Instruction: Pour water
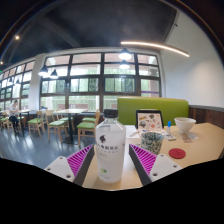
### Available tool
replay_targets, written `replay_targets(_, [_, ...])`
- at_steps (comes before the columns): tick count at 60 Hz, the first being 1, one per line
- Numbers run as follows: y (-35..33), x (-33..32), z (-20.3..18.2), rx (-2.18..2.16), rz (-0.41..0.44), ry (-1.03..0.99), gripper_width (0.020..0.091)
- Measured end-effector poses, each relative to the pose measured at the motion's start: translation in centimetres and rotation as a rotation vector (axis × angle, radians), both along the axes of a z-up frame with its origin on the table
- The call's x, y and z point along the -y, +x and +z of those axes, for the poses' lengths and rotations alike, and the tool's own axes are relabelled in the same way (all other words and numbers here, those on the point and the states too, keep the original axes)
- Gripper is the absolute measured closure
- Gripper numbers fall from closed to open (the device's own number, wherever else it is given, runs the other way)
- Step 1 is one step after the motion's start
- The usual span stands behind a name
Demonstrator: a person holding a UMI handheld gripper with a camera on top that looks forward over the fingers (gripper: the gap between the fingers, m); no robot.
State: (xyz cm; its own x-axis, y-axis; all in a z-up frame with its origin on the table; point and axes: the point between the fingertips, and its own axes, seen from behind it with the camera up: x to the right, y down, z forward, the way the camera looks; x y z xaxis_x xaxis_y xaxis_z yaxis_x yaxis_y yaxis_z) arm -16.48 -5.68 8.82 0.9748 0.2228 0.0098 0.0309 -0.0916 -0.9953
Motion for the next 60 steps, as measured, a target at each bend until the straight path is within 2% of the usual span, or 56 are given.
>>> replay_targets(7, [-0.6, -3.0, 1.6, 0.022, -0.079, 0.053, 0.0309])
replay_targets(8, [0.1, -5.1, 1.1, 0.03, -0.089, 0.057, 0.0322])
replay_targets(9, [-0.1, -4.5, 1.3, 0.037, -0.104, 0.057, 0.0334])
replay_targets(11, [-0.3, -4.7, 1.3, 0.046, -0.131, 0.054, 0.0478])
replay_targets(12, [-0.3, -4.8, 1.1, 0.046, -0.144, 0.048, 0.0501])
replay_targets(18, [0.0, -5.0, 1.1, 0.024, -0.193, 0.061, 0.052])
replay_targets(31, [0.1, -6.1, 0.6, 0.039, -0.154, 0.024, 0.0521])
replay_targets(32, [0.1, -6.1, 0.7, 0.033, -0.152, 0.027, 0.0553])
replay_targets(34, [0.0, -6.1, 0.8, 0.021, -0.149, 0.029, 0.056])
replay_targets(35, [-0.1, -6.1, 0.8, 0.024, -0.144, 0.03, 0.0597])
replay_targets(40, [-0.2, -6.2, 0.7, 0.016, -0.133, 0.02, 0.0672])
replay_targets(46, [-0.6, -6.9, 0.9, -0.032, -0.11, -0.009, 0.0677])
replay_targets(50, [-1.0, -8.3, 1.3, -0.15, -0.081, -0.027, 0.0677])
replay_targets(56, [-1.4, -10.7, 4.3, -0.507, -0.036, -0.055, 0.0676])
replay_targets(60, [-1.0, -11.3, 6.2, -0.822, -0.046, -0.116, 0.0678])
